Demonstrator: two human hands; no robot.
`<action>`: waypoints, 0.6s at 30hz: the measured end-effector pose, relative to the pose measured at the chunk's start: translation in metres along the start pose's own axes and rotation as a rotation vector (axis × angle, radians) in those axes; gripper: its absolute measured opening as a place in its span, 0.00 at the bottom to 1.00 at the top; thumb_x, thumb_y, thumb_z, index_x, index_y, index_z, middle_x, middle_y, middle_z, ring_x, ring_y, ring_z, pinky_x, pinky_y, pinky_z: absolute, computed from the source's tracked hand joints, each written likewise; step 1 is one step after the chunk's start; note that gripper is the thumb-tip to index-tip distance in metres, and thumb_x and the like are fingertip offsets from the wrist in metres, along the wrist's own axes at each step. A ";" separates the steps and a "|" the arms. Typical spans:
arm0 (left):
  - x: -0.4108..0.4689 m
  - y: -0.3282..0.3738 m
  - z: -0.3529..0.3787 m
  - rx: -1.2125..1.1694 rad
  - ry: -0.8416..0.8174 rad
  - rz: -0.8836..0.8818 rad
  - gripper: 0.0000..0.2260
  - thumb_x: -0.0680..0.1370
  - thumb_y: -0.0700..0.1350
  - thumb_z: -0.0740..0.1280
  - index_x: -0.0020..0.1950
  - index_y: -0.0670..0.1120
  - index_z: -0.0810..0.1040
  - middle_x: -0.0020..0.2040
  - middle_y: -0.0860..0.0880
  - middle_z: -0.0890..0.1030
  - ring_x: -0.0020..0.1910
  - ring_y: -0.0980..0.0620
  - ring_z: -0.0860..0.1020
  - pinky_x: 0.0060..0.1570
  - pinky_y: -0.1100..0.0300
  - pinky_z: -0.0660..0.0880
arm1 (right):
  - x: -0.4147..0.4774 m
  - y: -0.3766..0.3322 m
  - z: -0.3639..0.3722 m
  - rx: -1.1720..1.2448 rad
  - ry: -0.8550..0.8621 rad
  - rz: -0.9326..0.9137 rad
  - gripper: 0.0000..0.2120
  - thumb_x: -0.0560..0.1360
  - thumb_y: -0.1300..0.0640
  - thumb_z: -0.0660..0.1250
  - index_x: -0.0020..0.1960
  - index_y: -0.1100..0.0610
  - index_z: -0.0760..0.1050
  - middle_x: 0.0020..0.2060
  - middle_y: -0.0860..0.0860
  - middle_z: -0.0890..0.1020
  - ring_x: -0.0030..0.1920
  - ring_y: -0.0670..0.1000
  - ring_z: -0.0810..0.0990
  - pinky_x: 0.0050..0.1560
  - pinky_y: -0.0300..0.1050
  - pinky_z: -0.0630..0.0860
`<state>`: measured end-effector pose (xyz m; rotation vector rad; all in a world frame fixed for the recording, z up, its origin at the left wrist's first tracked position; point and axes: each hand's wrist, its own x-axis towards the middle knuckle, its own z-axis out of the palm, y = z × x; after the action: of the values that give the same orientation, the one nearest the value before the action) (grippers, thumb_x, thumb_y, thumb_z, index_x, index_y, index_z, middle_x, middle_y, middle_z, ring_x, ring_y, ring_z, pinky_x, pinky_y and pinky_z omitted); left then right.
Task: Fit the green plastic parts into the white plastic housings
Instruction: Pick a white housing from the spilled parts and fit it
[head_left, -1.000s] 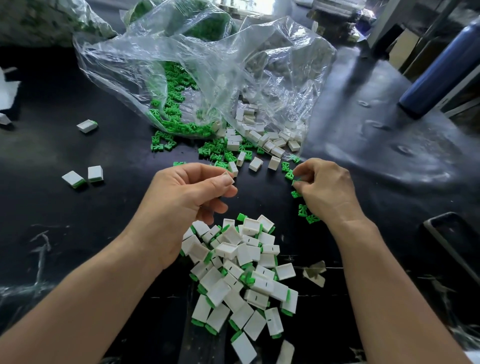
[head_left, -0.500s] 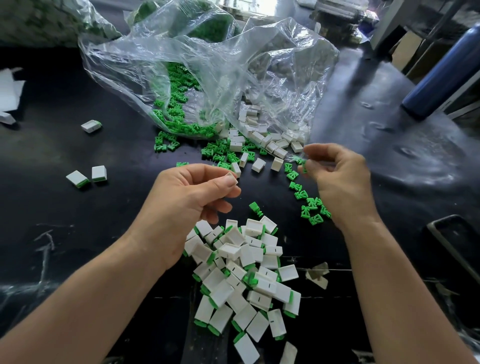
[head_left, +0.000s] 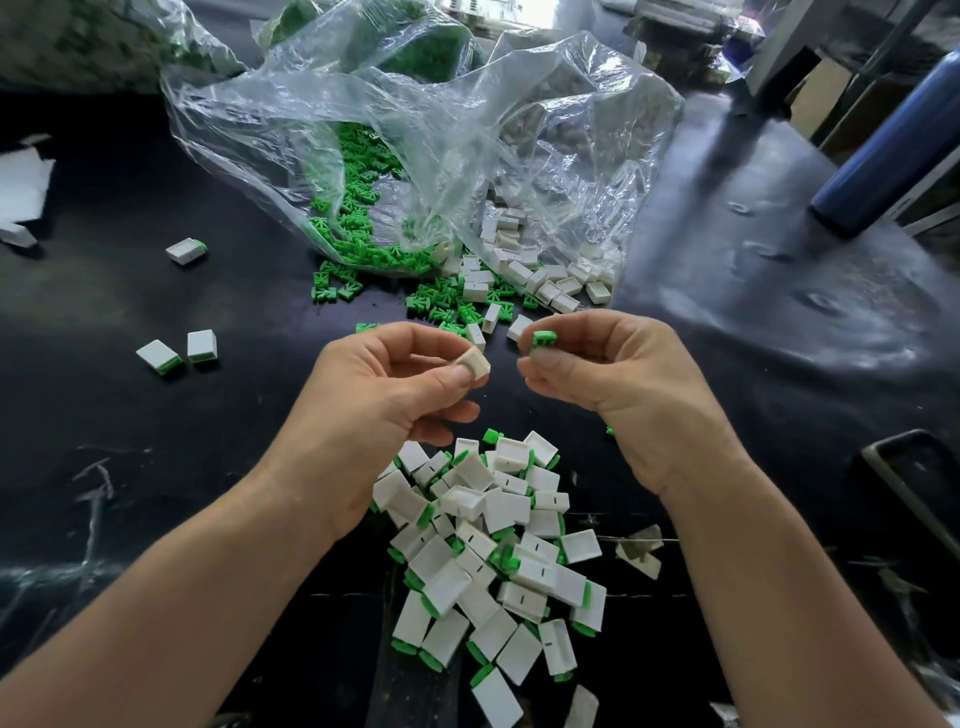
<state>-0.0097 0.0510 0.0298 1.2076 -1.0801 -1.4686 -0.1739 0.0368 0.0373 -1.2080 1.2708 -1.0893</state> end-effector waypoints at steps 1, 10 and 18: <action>0.000 0.000 0.000 -0.002 0.000 0.006 0.03 0.65 0.40 0.70 0.35 0.47 0.83 0.33 0.49 0.83 0.29 0.56 0.79 0.28 0.66 0.74 | -0.002 -0.001 0.001 -0.019 -0.008 -0.009 0.06 0.70 0.68 0.69 0.41 0.58 0.80 0.33 0.48 0.82 0.35 0.43 0.79 0.44 0.39 0.79; -0.001 0.000 0.002 -0.039 -0.026 0.010 0.07 0.62 0.39 0.70 0.39 0.42 0.81 0.30 0.48 0.81 0.30 0.55 0.80 0.29 0.67 0.76 | -0.012 -0.007 0.011 0.023 -0.067 -0.081 0.07 0.71 0.68 0.67 0.41 0.57 0.77 0.31 0.50 0.80 0.31 0.45 0.79 0.36 0.38 0.79; -0.003 0.000 0.002 -0.038 -0.041 0.026 0.07 0.60 0.40 0.70 0.37 0.42 0.81 0.30 0.47 0.82 0.30 0.54 0.81 0.30 0.67 0.76 | -0.014 -0.007 0.013 -0.052 -0.082 -0.120 0.06 0.71 0.67 0.68 0.40 0.57 0.78 0.32 0.50 0.80 0.32 0.44 0.77 0.35 0.36 0.77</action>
<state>-0.0118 0.0540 0.0312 1.1374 -1.0869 -1.4938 -0.1611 0.0504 0.0447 -1.3684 1.1828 -1.0872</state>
